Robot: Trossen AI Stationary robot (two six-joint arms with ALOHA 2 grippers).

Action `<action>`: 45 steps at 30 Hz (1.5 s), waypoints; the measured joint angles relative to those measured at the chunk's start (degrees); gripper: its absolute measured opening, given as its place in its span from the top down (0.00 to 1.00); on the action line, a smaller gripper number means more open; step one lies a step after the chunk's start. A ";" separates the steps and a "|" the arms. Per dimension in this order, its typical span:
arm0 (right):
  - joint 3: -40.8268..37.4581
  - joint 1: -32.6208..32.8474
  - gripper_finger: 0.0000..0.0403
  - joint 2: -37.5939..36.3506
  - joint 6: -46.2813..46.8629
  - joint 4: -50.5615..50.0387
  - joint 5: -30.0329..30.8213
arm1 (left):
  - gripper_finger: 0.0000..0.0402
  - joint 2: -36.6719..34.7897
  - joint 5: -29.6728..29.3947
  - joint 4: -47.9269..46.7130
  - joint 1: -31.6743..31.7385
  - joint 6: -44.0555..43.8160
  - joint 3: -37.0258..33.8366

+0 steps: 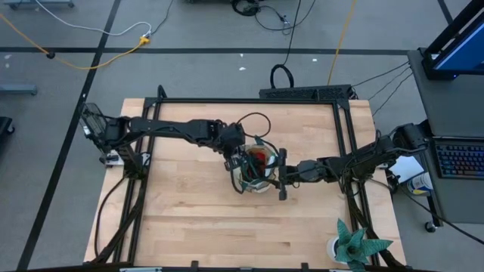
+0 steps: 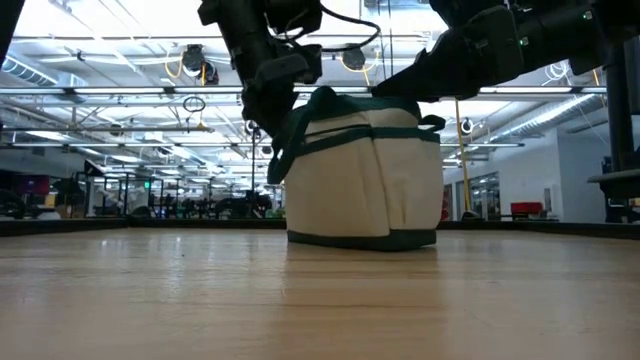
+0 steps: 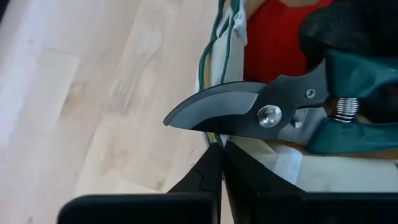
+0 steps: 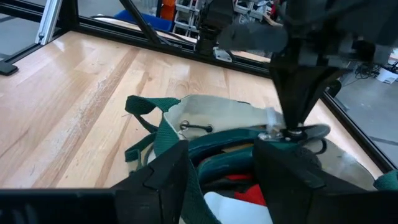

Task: Pick & Place Garden tools in Gardening bag
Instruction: Put the green pruner into the brown gardening bag

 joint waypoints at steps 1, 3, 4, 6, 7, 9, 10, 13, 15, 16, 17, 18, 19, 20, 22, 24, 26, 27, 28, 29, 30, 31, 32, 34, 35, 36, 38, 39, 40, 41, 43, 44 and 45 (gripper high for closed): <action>0.00 0.00 0.58 0.00 0.00 0.00 0.00 | 0.98 -0.29 -0.09 0.00 0.12 -0.01 0.01; 0.00 0.00 0.58 0.00 -0.02 0.02 0.00 | 0.98 -1.56 -0.19 -0.33 0.19 0.23 0.09; 0.00 0.00 0.58 0.00 -0.02 0.06 -0.04 | 0.99 -2.25 -0.54 -0.32 0.16 0.19 0.18; 0.00 0.00 0.58 0.00 -0.04 0.08 -0.06 | 0.99 -4.51 -2.20 -0.26 -0.42 0.15 0.31; -0.02 0.00 0.58 0.00 -0.04 0.08 -0.08 | 0.99 -5.80 -3.73 -0.28 -0.94 0.13 0.31; -0.05 0.00 0.58 0.07 -0.03 -0.29 -0.11 | 0.99 -8.04 -7.37 0.95 -2.13 0.25 0.45; -0.16 0.00 0.58 0.12 -0.24 -0.47 -0.29 | 0.99 -8.72 -8.58 1.75 -2.65 0.50 0.52; -0.24 0.02 0.58 0.17 -1.26 -0.27 -0.37 | 0.99 -8.66 -8.68 3.19 -3.62 1.36 0.59; -0.24 0.02 0.58 0.13 -1.27 0.02 -0.33 | 0.99 -7.81 -8.11 2.22 -3.90 3.03 0.59; -0.24 0.02 0.58 0.13 -1.27 -0.02 -0.25 | 0.99 -7.67 -8.98 1.29 -3.99 3.27 0.58; -0.24 0.02 0.58 0.13 -1.27 -0.01 -0.15 | 0.99 -7.58 -10.98 0.03 -4.05 2.82 0.55; -0.24 0.02 0.58 0.13 -1.27 0.24 -0.07 | 0.99 -7.56 -13.29 -1.04 -4.05 1.45 0.42; -0.21 0.02 0.58 0.13 -1.27 0.62 -0.04 | 0.99 -7.56 -14.92 -1.11 -3.88 -0.32 0.22; -0.20 0.02 0.58 0.11 -1.41 0.99 -0.02 | 0.99 -7.56 -14.89 -0.28 -3.55 -1.31 0.05; -0.20 -0.02 0.58 0.11 -2.79 2.90 0.00 | 1.00 -7.58 -8.72 1.43 -2.89 0.82 -0.20; -0.20 -0.44 0.58 0.11 -5.49 6.99 -0.01 | 1.00 -7.58 -5.55 1.90 -3.31 3.14 -0.27; -0.17 -1.33 0.58 0.11 -7.81 13.13 -0.01 | 1.00 -7.58 -10.49 3.22 -4.32 1.81 -0.28; -0.15 -2.00 0.58 0.11 -7.90 16.62 0.00 | 1.00 -7.58 -13.21 4.13 -4.72 1.32 -0.28; -0.13 -2.92 0.58 0.11 -6.55 19.89 -0.02 | 1.00 -7.58 -14.34 5.37 -4.78 1.46 -0.30; -0.05 -4.09 0.58 0.33 -4.34 22.41 -0.23 | 1.00 -7.58 -13.74 6.86 -4.62 2.64 -0.31; 0.09 -5.40 0.59 0.79 -2.20 23.92 -1.27 | 1.00 -7.57 -11.44 8.07 -4.50 4.24 -0.31; 0.15 -6.73 0.60 1.14 -0.66 23.81 -2.97 | 1.00 -7.19 -8.77 9.27 -4.42 5.43 -0.28; 0.05 -7.94 0.61 1.29 0.29 22.48 -4.73 | 1.00 -6.80 -7.10 10.93 -4.46 5.76 -0.28; -0.04 -9.79 0.64 1.48 1.96 21.02 -8.69 | 1.00 -6.41 -7.14 11.84 -5.03 5.25 -0.28; 0.44 -10.41 0.65 2.00 2.79 20.52 -10.48 | 1.00 -6.40 -8.44 11.24 -5.13 5.19 -0.31; 1.41 -10.92 0.67 2.82 3.35 20.00 -11.67 | 1.00 -6.51 -9.73 10.92 -5.15 5.25 -0.31; 2.69 -11.23 0.69 3.32 3.08 17.21 -12.05 | 1.00 -6.59 -10.41 10.88 -4.67 5.43 -0.31; 4.03 -11.26 0.71 3.32 2.42 14.44 -12.04 | 1.00 -6.53 -10.22 10.85 -4.48 5.40 -0.31; 6.39 -11.26 0.72 3.32 1.66 11.32 -11.97 | 1.00 -6.50 -9.82 10.85 -4.27 5.26 -0.31; 8.70 -11.28 0.74 3.14 1.00 7.13 -11.84 | 1.00 -6.49 -9.31 10.88 -4.10 5.02 -0.31; 13.12 -11.26 0.78 2.98 0.66 -4.02 -11.31 | 1.00 -6.53 -9.23 10.86 -4.07 4.53 -0.31; 15.09 -11.24 0.80 3.16 0.54 -9.53 -10.48 | 1.00 -6.53 -9.52 10.69 -4.09 4.22 -0.31; 16.65 -11.23 0.82 3.30 0.16 -14.17 -9.80 | 1.00 -6.53 -10.03 10.21 -4.11 4.07 -0.31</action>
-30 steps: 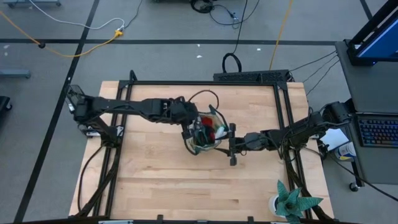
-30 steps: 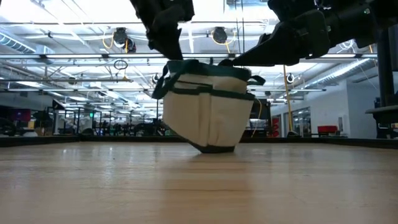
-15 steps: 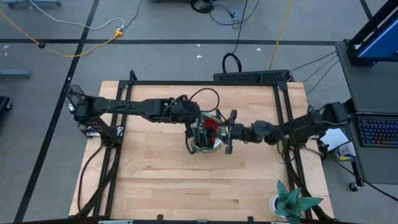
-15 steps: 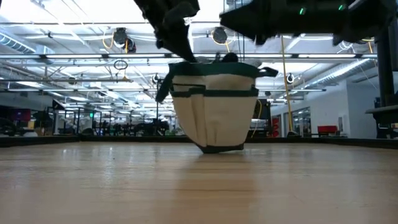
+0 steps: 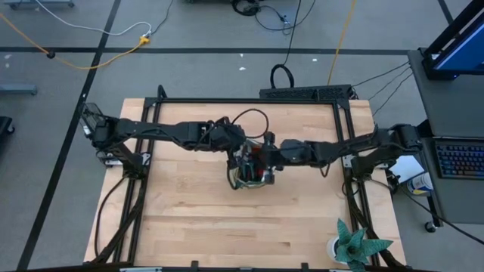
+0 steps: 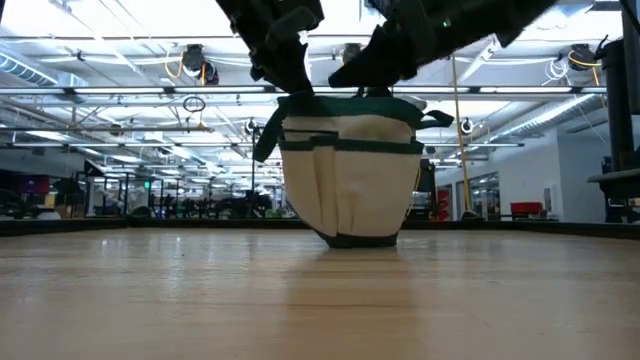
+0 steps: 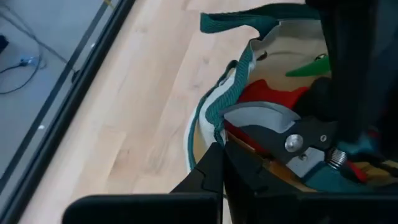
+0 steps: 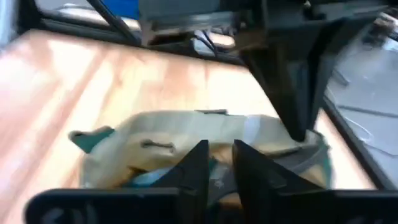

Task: Pick & Place Garden tools in Gardening bag
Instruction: Put the green pruner into the brown gardening bag

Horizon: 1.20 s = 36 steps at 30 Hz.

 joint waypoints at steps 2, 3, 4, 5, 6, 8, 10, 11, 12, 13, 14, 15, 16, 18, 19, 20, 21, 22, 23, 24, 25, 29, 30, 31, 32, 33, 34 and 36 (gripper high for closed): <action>2.43 -0.05 0.87 0.23 -0.66 -5.20 1.22 | 1.00 0.00 -0.76 -0.32 0.04 0.03 0.00; 3.41 -0.28 0.90 0.76 -0.75 -5.17 1.20 | 0.99 0.01 -0.88 -0.12 0.04 0.06 -0.01; 3.90 -0.54 0.92 1.04 -0.71 -4.85 1.21 | 0.99 0.02 -0.86 -0.06 0.04 0.06 0.00; 3.83 -0.73 0.95 1.09 -0.26 -5.14 1.18 | 1.00 0.02 -0.78 0.11 0.04 0.07 0.00; 3.55 -1.10 0.97 1.12 0.33 -6.07 1.17 | 1.00 0.02 -0.66 0.41 0.04 0.20 0.00; 3.59 -1.98 0.99 2.21 1.44 -6.45 1.12 | 1.00 0.02 -0.68 0.51 0.02 0.91 0.00; 3.64 -2.93 0.99 3.73 2.87 -6.66 1.07 | 0.99 0.02 -0.71 0.72 0.04 1.59 0.00; 3.65 -3.27 0.99 4.19 3.78 -7.21 0.87 | 0.99 0.02 -0.80 0.77 0.04 1.74 -0.02; 3.66 -3.54 0.99 4.67 4.41 -7.74 0.67 | 0.99 0.04 -0.86 0.95 0.08 1.76 -0.08; 3.76 -3.70 0.99 5.27 4.60 -7.97 0.23 | 0.99 0.06 -1.30 1.15 0.13 1.90 -0.09; 3.83 -3.90 0.99 5.86 4.63 -8.47 -0.40 | 0.99 0.07 -2.23 1.15 0.19 2.32 -0.09; 3.83 -3.98 1.00 6.46 4.68 -8.96 -0.58 | 0.99 0.06 -3.41 1.36 0.25 2.97 -0.09; 3.83 -3.98 1.00 7.11 4.81 -9.24 -0.54 | 0.99 0.04 -4.21 1.81 0.23 3.63 -0.09; 3.76 -3.98 1.00 7.39 6.04 -9.79 -0.59 | 0.98 0.09 -5.50 1.88 0.53 4.44 -0.09; 3.75 -3.96 1.00 7.42 6.66 -10.17 -0.53 | 0.98 0.13 -5.77 2.43 0.76 4.56 -0.09; 3.74 -3.96 1.00 7.63 7.04 -10.34 -0.52 | 0.98 0.13 -5.97 2.84 0.92 4.60 -0.09; 3.74 -3.98 1.00 8.02 7.06 -10.47 -0.48 | 0.99 0.13 -6.32 3.27 0.96 4.76 -0.09; 3.76 -4.03 1.00 8.25 6.85 -10.63 -0.31 | 0.99 0.13 -6.43 3.70 0.95 4.97 -0.09; 3.76 -4.16 1.00 8.26 6.47 -10.81 -0.28 | 0.99 0.13 -6.50 3.92 0.92 5.27 -0.09; 3.76 -4.26 1.00 8.24 6.36 -10.96 -0.45 | 0.99 0.13 -6.52 4.24 0.90 5.74 -0.09; 3.76 -4.46 1.00 8.24 6.47 -11.05 -0.45 | 0.99 0.13 -6.50 4.38 0.90 6.45 -0.09; 3.72 -4.91 1.00 8.27 7.15 -10.95 -0.68 | 0.99 0.11 -6.67 3.28 0.98 6.61 -0.09; 3.70 -4.92 1.00 7.90 6.55 -10.93 -0.69 | 0.99 0.08 -6.64 2.48 1.09 6.22 -0.07; 3.62 -4.92 1.00 7.18 5.84 -11.10 -0.72 | 0.99 0.02 -6.48 1.44 1.24 5.88 -0.05; 3.57 -4.91 1.00 6.49 5.29 -11.14 -0.72 | 0.99 -0.04 -5.79 0.29 1.43 5.70 -0.01; 3.51 -4.90 1.00 5.81 4.91 -11.13 -0.67 | 0.98 -0.09 -4.83 -0.89 1.70 5.27 0.02; 3.45 -4.88 1.00 4.96 4.43 -11.09 -0.72 | 0.97 -0.09 -4.02 -2.07 1.93 4.40 0.02; 3.41 -4.71 1.00 3.09 4.43 -11.12 -0.69 | 0.94 -0.09 -2.78 -3.48 2.18 2.24 0.02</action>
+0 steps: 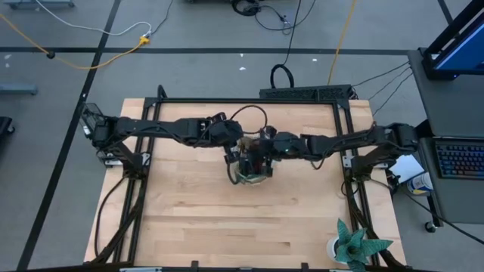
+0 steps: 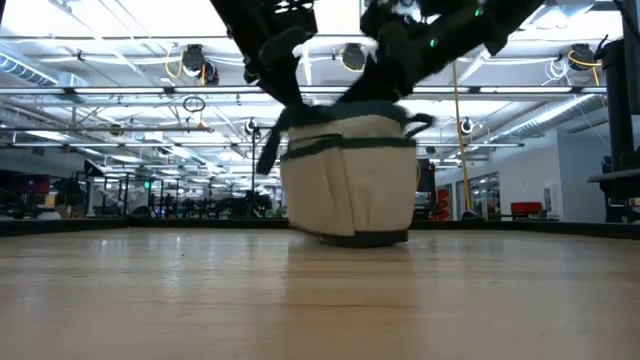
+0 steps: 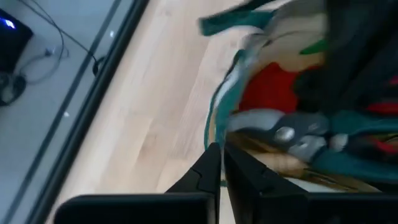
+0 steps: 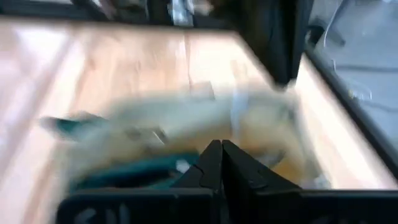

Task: Pick & Place Garden tools in Gardening bag
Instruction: Put the green pruner into the brown gardening bag, then return to Home Position

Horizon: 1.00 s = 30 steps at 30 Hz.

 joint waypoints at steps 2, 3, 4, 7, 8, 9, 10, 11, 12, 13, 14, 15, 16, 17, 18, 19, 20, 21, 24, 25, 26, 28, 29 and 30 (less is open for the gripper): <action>0.12 0.10 0.99 -1.42 -0.07 0.66 -0.03 | 0.92 -0.02 0.20 -1.26 0.30 -1.66 0.02; 0.15 0.12 0.99 -2.01 -0.24 -0.09 -0.09 | 0.91 -0.02 0.20 -1.79 0.32 -2.26 0.02; 0.13 0.14 0.98 -2.43 -0.26 -1.79 -0.13 | 0.90 -0.02 0.21 -2.21 0.32 -2.65 0.02; 0.04 0.14 0.96 -2.56 -0.01 -4.67 -0.04 | 0.89 -0.02 0.28 -2.39 0.27 -3.96 -0.24; 0.06 0.22 0.95 -2.65 0.01 -5.55 0.00 | 0.89 -0.02 0.45 -2.78 0.27 -4.36 -0.31; 0.12 0.45 0.94 -2.76 0.01 -6.32 0.07 | 0.89 -0.02 0.57 -3.40 0.24 -5.02 -0.33; 0.15 0.73 0.93 -2.78 0.00 -6.89 0.04 | 0.89 -0.02 0.63 -4.15 0.09 -5.76 -0.35; 0.15 1.11 0.92 -2.76 -0.04 -7.16 0.05 | 0.89 -0.02 0.61 -5.07 -0.18 -6.33 -0.35; 0.15 1.58 0.90 -2.85 -0.07 -7.18 0.11 | 0.90 -0.02 0.59 -5.94 -0.34 -6.82 -0.35; 0.15 2.04 0.90 -3.29 -0.16 -7.25 0.11 | 0.91 -0.02 0.59 -6.62 -0.58 -7.05 -0.36; 0.08 2.53 0.89 -3.84 -0.26 -7.39 0.09 | 0.92 -0.02 0.60 -7.29 -0.88 -7.09 -0.38; 0.04 3.02 0.88 -4.56 -0.64 -7.18 0.10 | 0.93 -0.19 0.60 -7.74 -1.19 -7.05 -0.42; 0.04 3.51 0.88 -5.40 -1.32 -6.84 0.09 | 0.94 -0.78 0.61 -8.02 -1.47 -6.94 -0.45; 0.04 4.02 0.88 -6.65 -2.03 -6.86 0.07 | 0.96 -1.55 0.61 -8.04 -1.81 -6.64 -0.48; 0.04 4.49 0.88 -8.21 -2.61 -7.38 0.07 | 0.98 -2.65 0.60 -7.79 -2.13 -6.35 -0.48; 0.04 4.93 0.88 -9.76 -2.95 -7.73 0.07 | 0.99 -4.21 0.60 -7.56 -2.37 -5.87 -0.48; 0.05 5.30 0.88 -11.28 -3.02 -7.89 0.08 | 0.99 -5.74 0.55 -7.60 -2.54 -5.30 -0.48; 0.07 5.70 0.89 -12.91 -2.99 -8.35 0.09 | 0.99 -7.33 0.23 -7.57 -2.74 -4.93 -0.48; 0.07 6.95 0.92 -18.37 -2.86 -10.69 0.11 | 0.96 -12.54 -2.18 -7.62 -3.29 -5.12 -0.48; 0.10 7.30 0.93 -20.39 -2.98 -11.65 0.11 | 0.96 -14.29 -2.88 -7.83 -3.52 -5.11 -0.48; 0.13 7.54 0.94 -22.35 -2.99 -13.01 0.07 | 0.96 -16.00 -3.39 -8.01 -3.67 -5.01 -0.46; 0.13 7.86 0.96 -25.94 -2.95 -15.82 0.03 | 0.96 -19.38 -3.65 -8.36 -4.02 -3.77 -0.70; 0.13 7.86 0.97 -27.68 -2.78 -17.32 -0.01 | 0.97 -21.28 -3.65 -8.22 -4.23 -3.19 -1.54; 0.10 7.86 0.98 -29.32 -2.22 -18.78 0.04 | 0.98 -23.23 -3.64 -7.88 -4.40 -2.60 -2.75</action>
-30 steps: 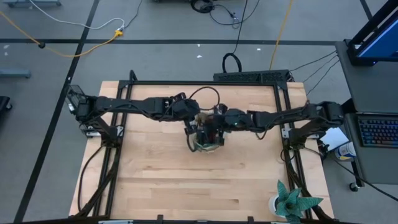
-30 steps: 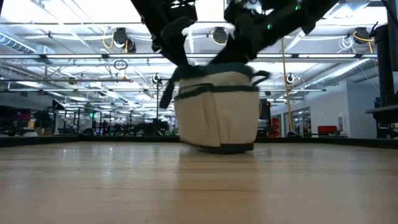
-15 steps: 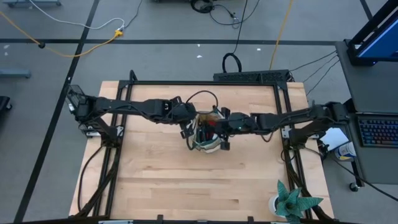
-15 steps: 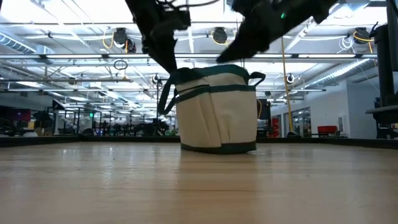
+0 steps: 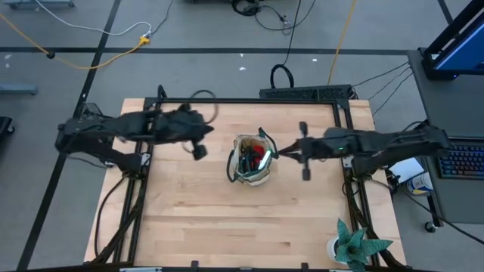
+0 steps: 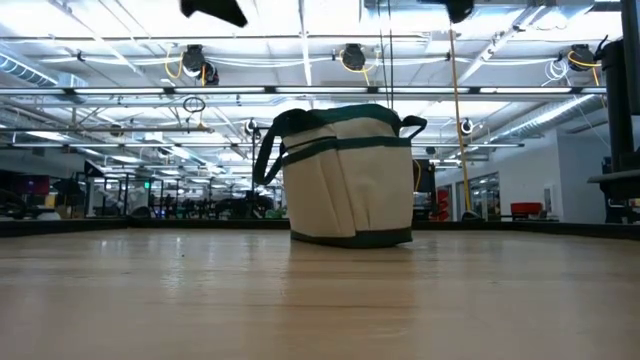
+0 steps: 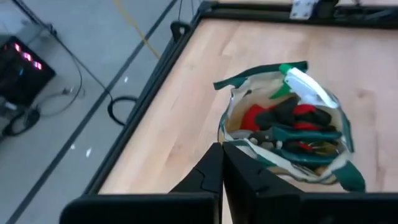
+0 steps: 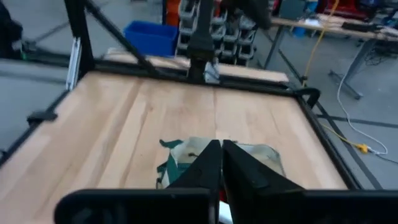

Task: Pick & Place Garden tools in Gardening bag
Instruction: Return to Home Position

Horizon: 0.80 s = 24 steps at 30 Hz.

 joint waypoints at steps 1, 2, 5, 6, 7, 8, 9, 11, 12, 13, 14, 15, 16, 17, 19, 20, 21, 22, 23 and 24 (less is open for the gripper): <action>-0.31 -0.02 0.98 -1.76 0.76 -0.59 0.03 | 0.99 -2.08 0.07 0.69 -0.14 0.55 -1.48; -0.88 -0.02 0.99 -3.54 1.34 -0.90 0.10 | 0.99 -4.38 0.19 1.15 -0.34 0.99 -3.28; -4.13 -0.01 1.00 -8.94 2.44 -1.16 -0.10 | 0.98 -12.18 0.26 3.52 -0.86 1.77 -10.98; -5.55 0.00 1.00 -10.77 2.78 -1.23 -0.13 | 0.96 -14.95 0.52 5.03 -1.09 1.73 -14.09; -7.04 -0.02 1.00 -12.57 3.34 -1.14 -0.11 | 0.95 -17.98 1.41 7.11 -1.24 1.97 -17.59; -8.60 -0.02 1.00 -14.59 3.68 -1.06 -0.11 | 0.94 -20.92 2.67 8.90 -1.44 2.70 -20.83; -10.14 -0.02 1.00 -16.55 3.70 -1.10 -0.09 | 0.93 -24.05 4.54 10.96 -1.62 3.68 -24.11; -13.16 -0.02 1.00 -20.11 3.66 0.16 -0.09 | 0.92 -30.08 9.25 15.96 -2.00 6.41 -30.30; -14.77 -0.02 1.00 -21.83 3.64 1.36 -0.09 | 0.92 -33.09 11.45 18.74 -2.16 7.73 -33.23; -16.49 -0.02 1.00 -23.43 3.50 3.30 -0.09 | 0.92 -35.83 13.33 21.90 -2.22 8.96 -35.91; -18.04 -0.02 1.00 -24.86 2.99 5.46 -0.10 | 0.93 -38.48 14.71 25.37 -2.25 10.36 -38.48; -19.60 -0.02 1.00 -26.41 2.09 7.59 -0.09 | 0.93 -41.24 15.62 28.25 -2.25 11.98 -40.90; -21.13 -0.02 0.99 -27.97 1.14 9.40 -0.10 | 0.94 -43.57 16.21 30.58 -2.25 13.46 -43.20; -22.47 -0.02 0.99 -29.42 0.25 10.89 -0.11 | 0.94 -45.86 16.39 33.11 -2.25 14.45 -45.35; -24.99 -0.02 0.99 -32.18 -0.72 12.95 -0.11 | 0.96 -49.97 16.34 36.87 -2.15 15.41 -48.63; -26.03 -0.02 0.99 -33.48 -0.82 12.97 -0.11 | 0.97 -51.71 16.34 37.45 -1.99 15.66 -49.86; -26.87 -0.02 0.99 -34.55 -0.80 12.91 -0.11 | 0.98 -53.34 16.34 37.27 -1.82 15.91 -51.00; -27.83 -0.02 0.99 -35.69 -0.78 12.98 -0.11 | 0.99 -54.83 16.34 36.76 -1.59 16.25 -51.97; -28.85 -0.02 0.99 -36.75 -0.78 12.93 -0.13 | 0.99 -56.23 16.35 36.09 -1.40 16.57 -52.80; -29.66 -0.02 0.99 -37.75 -0.78 12.79 -0.13 | 0.99 -57.59 16.36 35.35 -1.18 16.58 -53.42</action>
